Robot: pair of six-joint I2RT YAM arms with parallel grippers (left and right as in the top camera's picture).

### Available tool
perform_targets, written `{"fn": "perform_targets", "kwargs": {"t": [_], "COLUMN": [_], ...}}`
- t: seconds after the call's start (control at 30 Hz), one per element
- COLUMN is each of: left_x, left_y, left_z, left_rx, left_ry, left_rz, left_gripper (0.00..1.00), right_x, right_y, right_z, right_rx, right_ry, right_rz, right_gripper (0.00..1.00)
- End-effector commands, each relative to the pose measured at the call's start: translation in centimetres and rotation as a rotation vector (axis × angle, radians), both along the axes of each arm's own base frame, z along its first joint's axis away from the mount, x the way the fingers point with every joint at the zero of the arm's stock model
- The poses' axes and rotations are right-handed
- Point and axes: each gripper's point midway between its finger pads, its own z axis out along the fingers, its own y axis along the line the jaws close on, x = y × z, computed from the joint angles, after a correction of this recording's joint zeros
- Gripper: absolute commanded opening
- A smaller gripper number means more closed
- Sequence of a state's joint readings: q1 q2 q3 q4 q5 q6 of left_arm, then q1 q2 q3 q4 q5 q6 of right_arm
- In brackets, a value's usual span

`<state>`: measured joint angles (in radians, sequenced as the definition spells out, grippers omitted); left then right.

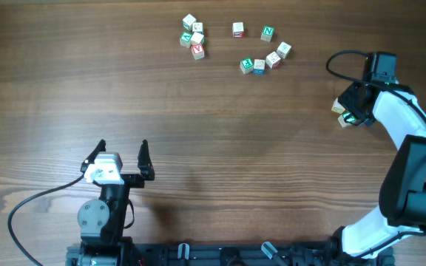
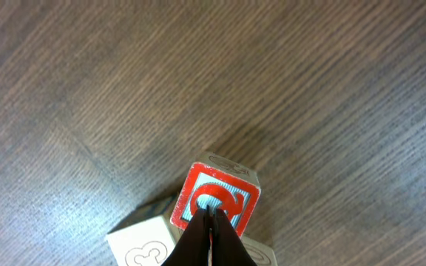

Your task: Form a circle

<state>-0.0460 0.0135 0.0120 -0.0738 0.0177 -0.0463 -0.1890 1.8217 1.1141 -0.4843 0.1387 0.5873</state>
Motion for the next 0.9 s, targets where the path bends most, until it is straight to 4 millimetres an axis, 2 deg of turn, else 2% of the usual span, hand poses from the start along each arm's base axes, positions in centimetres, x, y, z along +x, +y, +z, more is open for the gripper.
{"fn": "perform_targets", "kwargs": {"t": [0.0, 0.33, 0.87], "left_x": [0.0, 0.0, 0.0], "left_y": [-0.4, -0.4, -0.4], "left_z": [-0.2, -0.2, -0.2], "left_rx": [-0.008, -0.008, -0.008], "left_ry": [0.0, 0.0, 0.0], "left_rz": [-0.02, -0.02, -0.02], "left_gripper": [1.0, 1.0, 1.0], "right_x": [-0.5, -0.5, -1.6], "right_y": [-0.5, -0.3, -0.4], "right_z": [-1.7, -2.1, -1.9], "right_rx": [-0.006, -0.006, -0.012], "right_ry": [0.034, 0.045, 0.087], "right_rz": [-0.026, 0.002, -0.005], "right_gripper": [0.04, 0.04, 0.04]}}
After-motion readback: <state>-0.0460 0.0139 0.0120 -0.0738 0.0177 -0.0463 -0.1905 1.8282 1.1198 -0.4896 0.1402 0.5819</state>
